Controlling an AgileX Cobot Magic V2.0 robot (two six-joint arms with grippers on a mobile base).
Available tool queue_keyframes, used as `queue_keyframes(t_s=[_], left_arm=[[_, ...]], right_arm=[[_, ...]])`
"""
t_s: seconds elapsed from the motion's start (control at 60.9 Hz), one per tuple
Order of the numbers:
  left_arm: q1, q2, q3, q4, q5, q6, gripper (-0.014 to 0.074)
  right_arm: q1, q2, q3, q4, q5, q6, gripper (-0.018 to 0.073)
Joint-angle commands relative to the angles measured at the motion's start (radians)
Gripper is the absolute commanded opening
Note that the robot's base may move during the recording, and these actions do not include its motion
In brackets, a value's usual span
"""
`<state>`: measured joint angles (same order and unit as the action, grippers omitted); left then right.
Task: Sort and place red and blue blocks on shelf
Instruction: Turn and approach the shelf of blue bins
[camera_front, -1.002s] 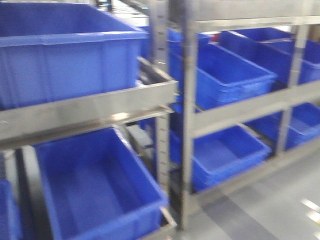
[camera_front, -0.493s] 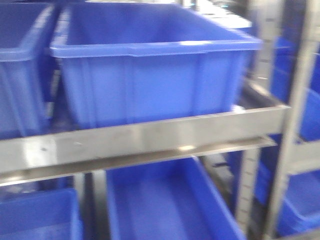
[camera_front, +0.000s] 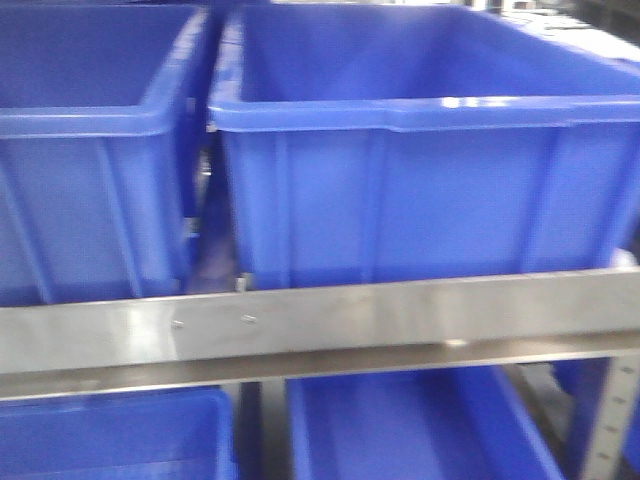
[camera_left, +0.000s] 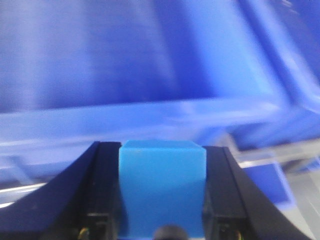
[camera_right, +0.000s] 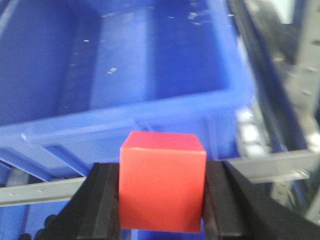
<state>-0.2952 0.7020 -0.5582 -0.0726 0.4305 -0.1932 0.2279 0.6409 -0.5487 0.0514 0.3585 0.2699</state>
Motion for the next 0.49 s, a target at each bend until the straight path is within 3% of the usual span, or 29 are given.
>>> queue_keyframes(t_s=[0.0, 0.476], left_arm=[[0.003, -0.002, -0.030, -0.004, -0.082, -0.003, 0.0125], [0.003, -0.002, -0.030, -0.004, -0.082, -0.003, 0.0125]], right_arm=[[-0.005, -0.002, -0.028, -0.002, -0.089, -0.002, 0.0063], [-0.005, -0.002, -0.028, -0.002, -0.089, -0.002, 0.0063]])
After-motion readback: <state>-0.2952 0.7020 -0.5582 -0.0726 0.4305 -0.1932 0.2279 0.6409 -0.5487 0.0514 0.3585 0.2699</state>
